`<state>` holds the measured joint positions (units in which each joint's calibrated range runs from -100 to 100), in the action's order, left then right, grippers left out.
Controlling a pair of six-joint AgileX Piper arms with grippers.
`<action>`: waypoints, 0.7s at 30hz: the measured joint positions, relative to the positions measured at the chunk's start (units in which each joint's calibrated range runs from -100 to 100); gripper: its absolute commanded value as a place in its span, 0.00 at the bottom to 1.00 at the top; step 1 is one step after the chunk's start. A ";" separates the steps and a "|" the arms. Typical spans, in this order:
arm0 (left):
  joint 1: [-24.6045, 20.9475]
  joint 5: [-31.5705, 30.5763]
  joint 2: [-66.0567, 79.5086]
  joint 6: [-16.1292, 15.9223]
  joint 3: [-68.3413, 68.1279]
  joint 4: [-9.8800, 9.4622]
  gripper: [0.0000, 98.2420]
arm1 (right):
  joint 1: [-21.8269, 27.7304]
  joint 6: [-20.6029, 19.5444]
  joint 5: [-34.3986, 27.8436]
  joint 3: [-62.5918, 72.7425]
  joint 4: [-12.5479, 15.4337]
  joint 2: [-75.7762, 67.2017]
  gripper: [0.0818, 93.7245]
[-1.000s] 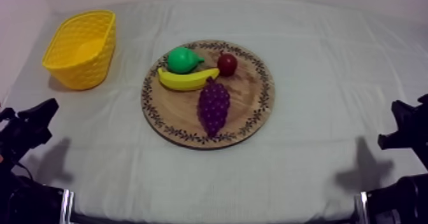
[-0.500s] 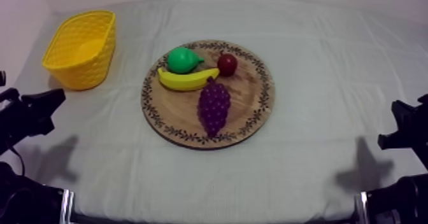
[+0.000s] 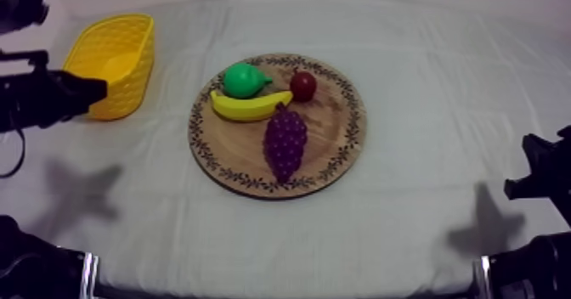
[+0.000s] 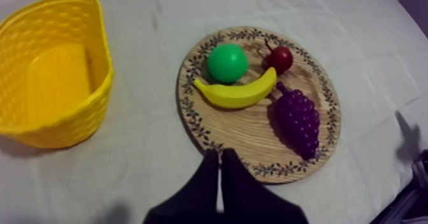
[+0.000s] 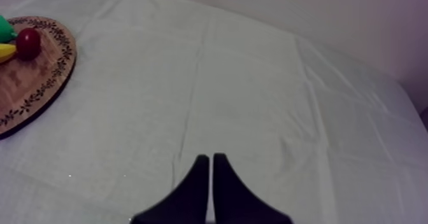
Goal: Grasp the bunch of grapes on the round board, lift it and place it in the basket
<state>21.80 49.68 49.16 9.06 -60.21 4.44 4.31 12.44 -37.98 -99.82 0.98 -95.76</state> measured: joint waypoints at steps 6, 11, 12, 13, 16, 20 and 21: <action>2.26 9.36 -10.27 1.47 12.54 -0.77 0.00 | 0.00 -0.14 0.00 0.00 0.00 0.00 0.00; 4.91 16.17 -19.39 4.35 22.48 -1.78 0.00 | 0.00 0.01 0.00 0.00 0.00 0.00 0.00; 5.46 17.40 -21.20 5.00 24.46 -1.84 0.00 | 0.00 0.01 0.00 0.00 0.00 0.00 0.00; 6.03 18.43 -23.04 5.53 26.35 -1.98 0.00 | 0.00 0.01 0.00 0.00 0.00 0.00 0.00; 7.72 21.25 -27.80 7.38 31.27 -2.04 0.00 | 0.00 0.01 0.00 0.00 0.00 0.00 0.00; 9.98 23.39 -34.00 9.40 36.16 -2.23 0.00 | 0.00 0.01 0.00 0.00 0.00 0.00 0.00; 10.44 23.68 -35.11 9.99 37.03 -2.29 0.00 | 0.00 0.01 0.00 0.00 0.00 0.00 0.00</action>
<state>32.25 73.36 14.05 19.05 -23.18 2.14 4.31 12.45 -37.98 -99.82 0.98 -95.76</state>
